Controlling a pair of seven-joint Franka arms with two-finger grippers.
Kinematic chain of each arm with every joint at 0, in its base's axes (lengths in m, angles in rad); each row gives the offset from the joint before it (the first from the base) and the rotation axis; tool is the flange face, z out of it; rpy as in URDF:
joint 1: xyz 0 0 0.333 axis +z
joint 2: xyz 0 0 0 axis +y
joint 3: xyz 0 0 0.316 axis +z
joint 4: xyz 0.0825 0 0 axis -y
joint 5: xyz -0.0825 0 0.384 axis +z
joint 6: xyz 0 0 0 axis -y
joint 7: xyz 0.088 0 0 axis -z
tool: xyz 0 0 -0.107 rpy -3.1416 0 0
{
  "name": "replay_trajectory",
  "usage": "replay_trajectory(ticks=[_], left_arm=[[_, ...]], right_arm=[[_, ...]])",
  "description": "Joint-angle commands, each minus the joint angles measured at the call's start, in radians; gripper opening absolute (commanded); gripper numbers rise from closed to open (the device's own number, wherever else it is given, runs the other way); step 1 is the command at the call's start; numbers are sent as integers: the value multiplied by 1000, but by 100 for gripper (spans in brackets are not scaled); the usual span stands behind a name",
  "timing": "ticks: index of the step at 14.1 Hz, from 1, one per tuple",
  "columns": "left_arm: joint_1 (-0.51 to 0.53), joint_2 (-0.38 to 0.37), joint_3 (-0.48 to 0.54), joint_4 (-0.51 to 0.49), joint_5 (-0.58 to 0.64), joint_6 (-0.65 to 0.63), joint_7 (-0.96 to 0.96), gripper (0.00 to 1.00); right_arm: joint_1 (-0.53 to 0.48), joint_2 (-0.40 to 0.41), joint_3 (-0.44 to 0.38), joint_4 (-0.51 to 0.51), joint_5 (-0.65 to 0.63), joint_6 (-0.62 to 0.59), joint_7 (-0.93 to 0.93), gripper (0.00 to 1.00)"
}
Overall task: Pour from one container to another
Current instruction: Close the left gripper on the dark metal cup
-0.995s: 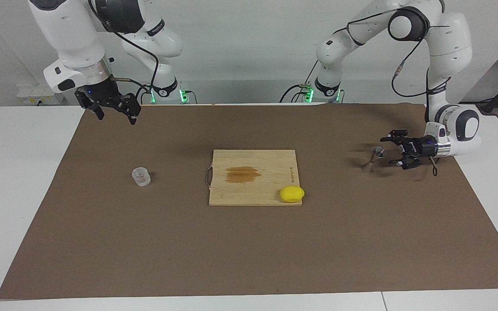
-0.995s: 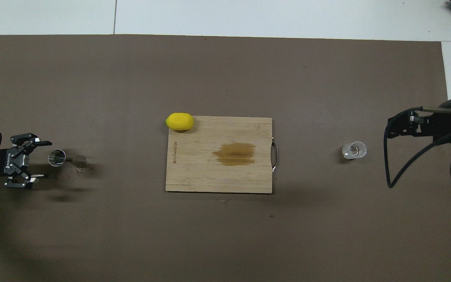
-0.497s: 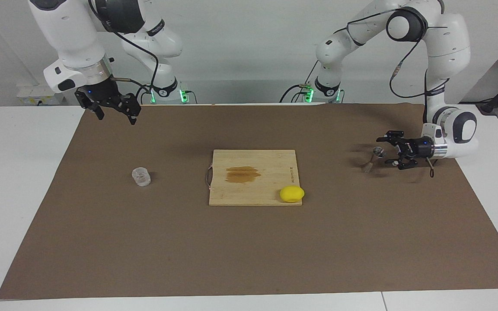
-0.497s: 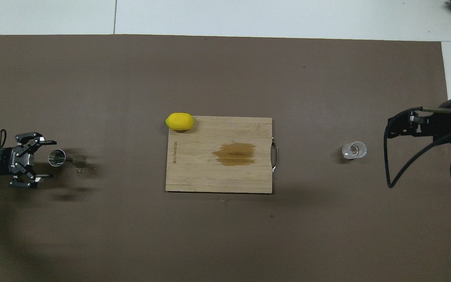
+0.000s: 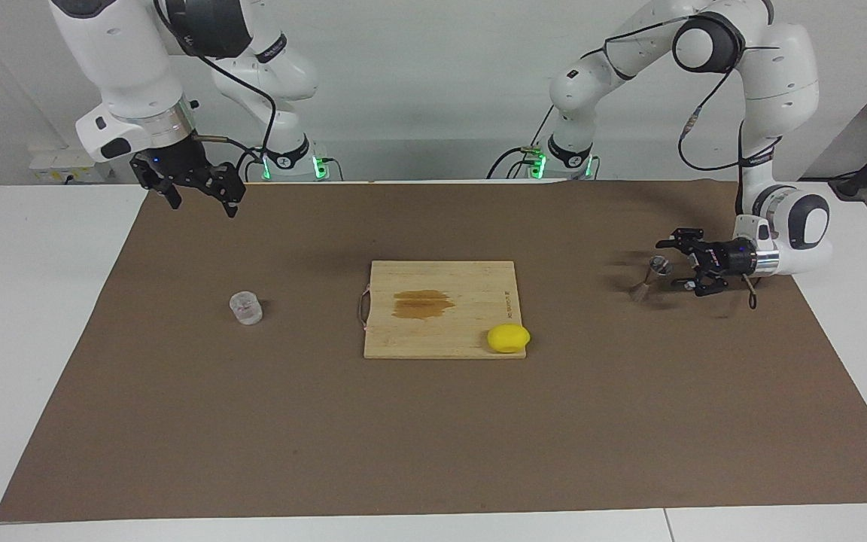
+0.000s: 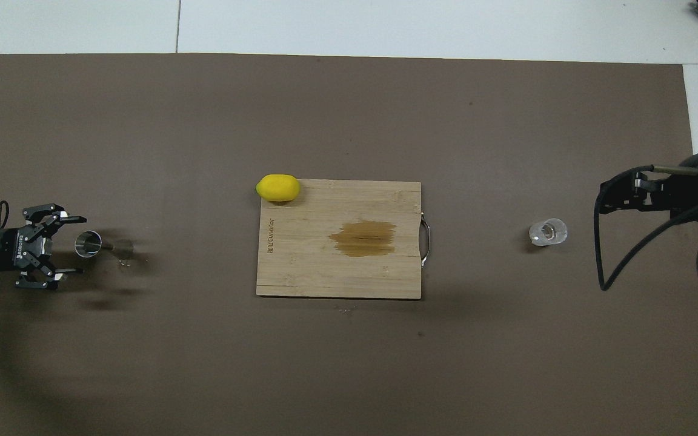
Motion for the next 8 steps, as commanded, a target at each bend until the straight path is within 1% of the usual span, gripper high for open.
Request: replay_trajectory(ticks=[1, 5, 7, 8], left_arm=[[-12, -29, 7, -43, -24, 45, 24, 100], [-24, -29, 9, -44, -36, 56, 27, 100], [-26, -29, 9, -46, -36, 65, 30, 97], [-28, -29, 9, -46, -36, 68, 30, 93]], right_arm=[[-12, -12, 5, -5, 13, -6, -17, 99], [-12, -12, 5, -5, 13, -6, -17, 99], [-12, -12, 5, -5, 15, -4, -17, 99], [-12, -12, 5, -5, 13, -6, -17, 99]])
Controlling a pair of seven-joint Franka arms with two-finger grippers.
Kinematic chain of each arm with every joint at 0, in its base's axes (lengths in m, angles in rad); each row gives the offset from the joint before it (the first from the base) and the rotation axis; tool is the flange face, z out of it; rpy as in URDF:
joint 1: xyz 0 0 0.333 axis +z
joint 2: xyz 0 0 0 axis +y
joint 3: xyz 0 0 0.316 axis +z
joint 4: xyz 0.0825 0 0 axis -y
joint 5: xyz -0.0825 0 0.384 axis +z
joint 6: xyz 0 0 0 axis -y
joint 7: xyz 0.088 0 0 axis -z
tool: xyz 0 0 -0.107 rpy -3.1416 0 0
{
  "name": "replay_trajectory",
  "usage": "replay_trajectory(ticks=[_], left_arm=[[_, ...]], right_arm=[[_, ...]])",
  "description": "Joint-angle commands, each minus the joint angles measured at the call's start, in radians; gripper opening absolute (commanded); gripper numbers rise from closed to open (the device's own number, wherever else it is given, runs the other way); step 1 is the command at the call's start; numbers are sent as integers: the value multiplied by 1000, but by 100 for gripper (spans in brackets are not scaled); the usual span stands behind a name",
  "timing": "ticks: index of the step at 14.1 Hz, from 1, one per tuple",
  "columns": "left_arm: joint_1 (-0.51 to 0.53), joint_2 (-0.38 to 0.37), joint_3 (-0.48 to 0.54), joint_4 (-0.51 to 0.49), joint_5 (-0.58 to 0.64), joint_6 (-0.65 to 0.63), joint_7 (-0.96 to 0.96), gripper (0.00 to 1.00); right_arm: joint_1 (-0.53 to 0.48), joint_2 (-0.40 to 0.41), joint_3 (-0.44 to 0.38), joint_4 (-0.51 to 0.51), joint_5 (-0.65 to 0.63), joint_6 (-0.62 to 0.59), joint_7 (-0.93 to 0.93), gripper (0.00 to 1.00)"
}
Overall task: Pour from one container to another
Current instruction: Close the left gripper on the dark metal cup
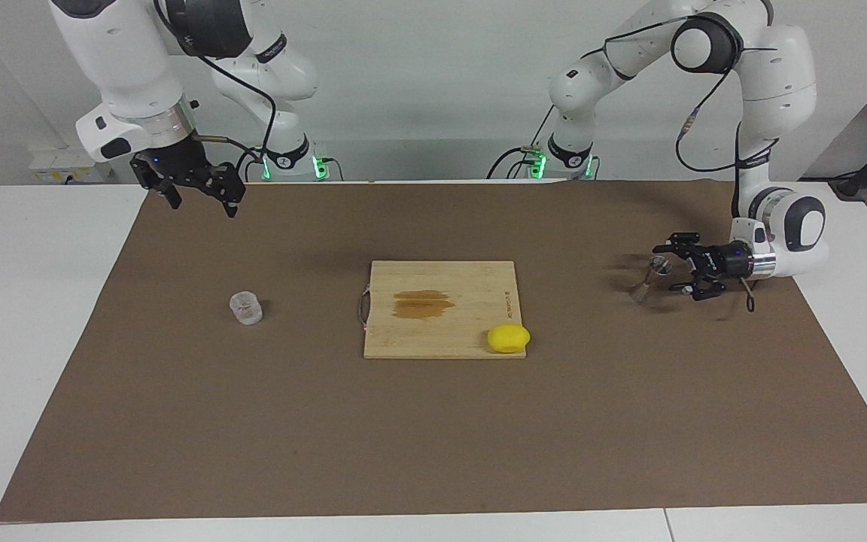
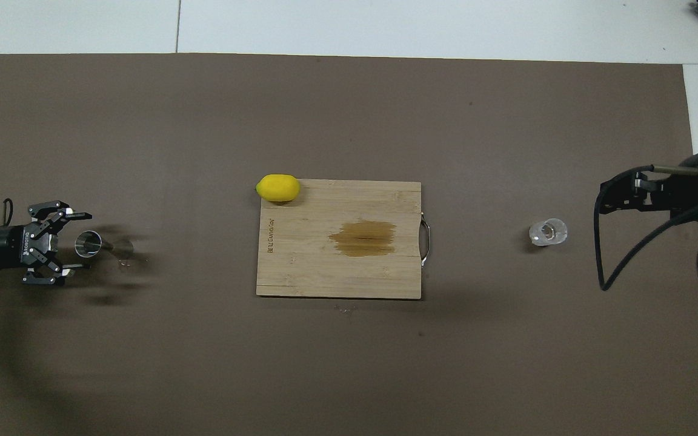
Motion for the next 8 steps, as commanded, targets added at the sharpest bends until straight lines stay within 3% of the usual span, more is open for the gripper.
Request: replay_trajectory(ticks=[1, 5, 8], left_arm=[[-13, -29, 11, -39, -23, 30, 24, 89], [-19, -29, 11, -45, -23, 35, 24, 73], [-21, -29, 11, -45, -23, 35, 23, 71]], right_arm=[[-12, -12, 5, -5, 13, -6, -17, 99], [-12, -12, 5, -5, 13, -6, -17, 99], [-12, -12, 5, -5, 13, -6, -17, 99]])
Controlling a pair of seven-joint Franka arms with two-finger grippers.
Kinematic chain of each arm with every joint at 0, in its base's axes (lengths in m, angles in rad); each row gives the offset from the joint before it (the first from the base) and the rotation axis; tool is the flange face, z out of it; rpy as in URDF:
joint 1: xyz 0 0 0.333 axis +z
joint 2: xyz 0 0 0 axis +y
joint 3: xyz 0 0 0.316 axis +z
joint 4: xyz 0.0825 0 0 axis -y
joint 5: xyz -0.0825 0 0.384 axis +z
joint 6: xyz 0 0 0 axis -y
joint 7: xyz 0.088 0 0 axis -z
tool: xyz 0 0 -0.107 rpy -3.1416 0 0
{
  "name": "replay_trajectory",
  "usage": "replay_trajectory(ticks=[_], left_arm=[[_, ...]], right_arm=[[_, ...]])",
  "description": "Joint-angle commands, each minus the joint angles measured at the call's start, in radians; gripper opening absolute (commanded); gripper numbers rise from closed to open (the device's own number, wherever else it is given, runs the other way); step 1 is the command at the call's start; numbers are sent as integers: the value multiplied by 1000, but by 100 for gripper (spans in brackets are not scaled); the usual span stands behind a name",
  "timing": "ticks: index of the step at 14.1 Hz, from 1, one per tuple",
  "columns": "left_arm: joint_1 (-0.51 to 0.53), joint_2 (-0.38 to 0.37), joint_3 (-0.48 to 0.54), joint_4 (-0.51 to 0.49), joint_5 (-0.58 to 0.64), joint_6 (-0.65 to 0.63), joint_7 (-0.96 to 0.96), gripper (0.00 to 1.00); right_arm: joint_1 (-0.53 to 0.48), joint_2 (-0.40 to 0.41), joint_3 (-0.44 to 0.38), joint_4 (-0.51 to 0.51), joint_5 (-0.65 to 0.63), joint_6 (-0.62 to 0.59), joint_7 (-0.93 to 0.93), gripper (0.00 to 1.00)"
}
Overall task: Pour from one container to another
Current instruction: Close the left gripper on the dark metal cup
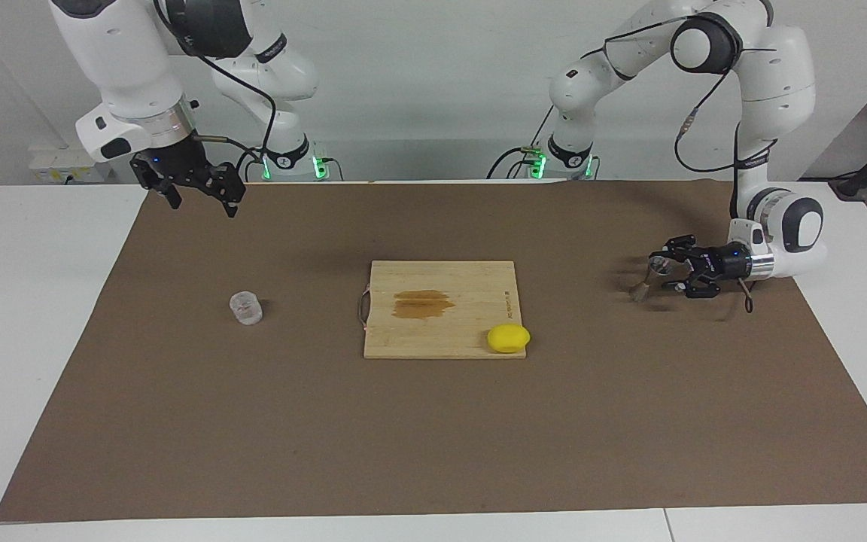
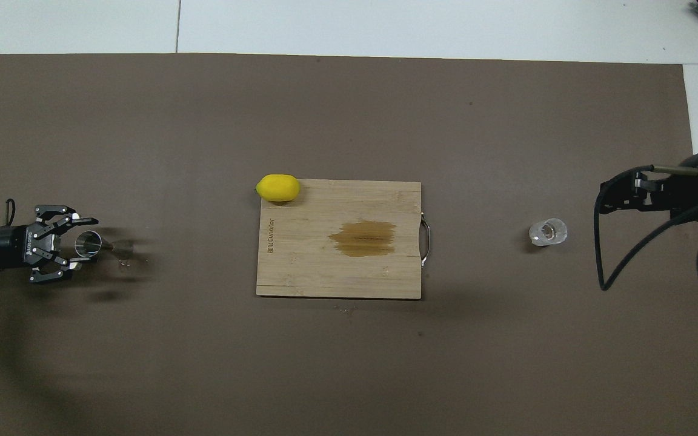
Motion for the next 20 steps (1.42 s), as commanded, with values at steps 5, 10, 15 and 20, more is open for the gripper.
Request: replay_trajectory(ticks=[5, 10, 15, 20], left_arm=[[-14, -30, 11, -39, -23, 11, 17, 71], [-11, -30, 10, -34, -25, -6, 12, 71], [-11, -38, 11, -31, -25, -9, 9, 69], [-14, -39, 13, -31, -25, -6, 20, 53]], right_arm=[[-12, -12, 5, -5, 13, -6, -17, 99], [-12, -12, 5, -5, 13, -6, -17, 99], [-12, -12, 5, -5, 13, -6, -17, 99], [-12, -12, 5, -5, 15, -6, -17, 99]])
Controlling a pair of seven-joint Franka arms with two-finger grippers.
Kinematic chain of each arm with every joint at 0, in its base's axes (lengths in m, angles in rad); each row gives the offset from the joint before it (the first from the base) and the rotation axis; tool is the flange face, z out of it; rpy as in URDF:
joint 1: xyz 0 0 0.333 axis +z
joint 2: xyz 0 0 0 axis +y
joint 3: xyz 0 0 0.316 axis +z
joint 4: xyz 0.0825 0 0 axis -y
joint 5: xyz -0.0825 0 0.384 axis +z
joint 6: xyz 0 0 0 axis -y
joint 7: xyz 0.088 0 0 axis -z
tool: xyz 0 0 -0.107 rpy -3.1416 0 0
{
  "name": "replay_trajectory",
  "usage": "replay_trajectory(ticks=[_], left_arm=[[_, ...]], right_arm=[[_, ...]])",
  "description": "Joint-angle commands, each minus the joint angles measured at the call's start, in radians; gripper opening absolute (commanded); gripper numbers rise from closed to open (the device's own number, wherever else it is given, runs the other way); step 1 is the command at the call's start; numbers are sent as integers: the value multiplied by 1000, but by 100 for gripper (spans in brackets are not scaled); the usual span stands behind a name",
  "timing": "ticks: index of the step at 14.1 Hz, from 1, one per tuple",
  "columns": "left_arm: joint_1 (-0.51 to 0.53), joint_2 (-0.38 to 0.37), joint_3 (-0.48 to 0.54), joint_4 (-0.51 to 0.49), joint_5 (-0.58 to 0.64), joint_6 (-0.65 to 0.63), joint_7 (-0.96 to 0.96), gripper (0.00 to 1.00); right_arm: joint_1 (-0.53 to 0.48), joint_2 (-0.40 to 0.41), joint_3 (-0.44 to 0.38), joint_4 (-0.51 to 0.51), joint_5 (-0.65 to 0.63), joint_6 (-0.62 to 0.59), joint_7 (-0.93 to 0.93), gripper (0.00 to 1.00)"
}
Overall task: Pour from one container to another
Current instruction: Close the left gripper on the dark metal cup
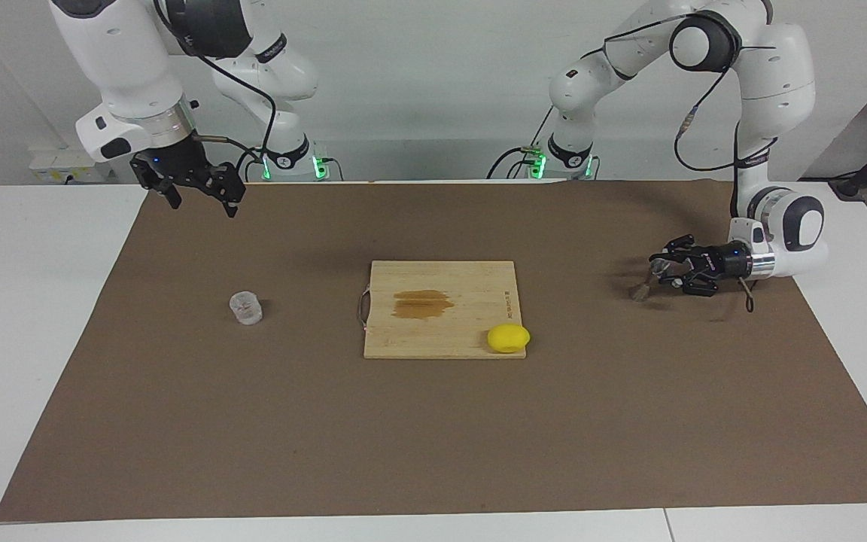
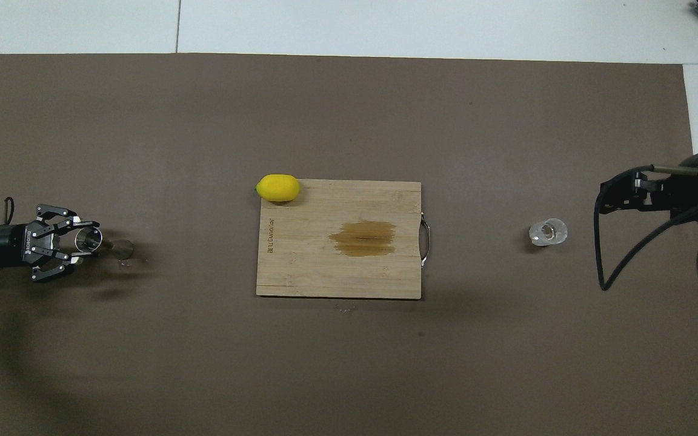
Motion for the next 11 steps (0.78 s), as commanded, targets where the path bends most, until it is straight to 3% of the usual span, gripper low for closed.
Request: replay_trajectory(ticks=[1, 3, 7, 8, 11], left_arm=[[-10, -29, 14, -29, -18, 0, 19, 50], [-10, -29, 14, -29, -18, 0, 19, 41], [-16, -59, 9, -24, -18, -9, 15, 37], [-25, -71, 9, -24, -18, -15, 13, 31], [-61, -99, 5, -20, -21, -46, 10, 24]], right_arm=[[-12, -12, 5, -5, 13, -4, -17, 99], [-12, -12, 5, -5, 13, -4, -17, 99], [-12, -12, 5, -5, 13, -6, -17, 99], [-12, -12, 5, -5, 13, -4, -17, 99], [-12, -12, 5, -5, 15, -6, -17, 99]])
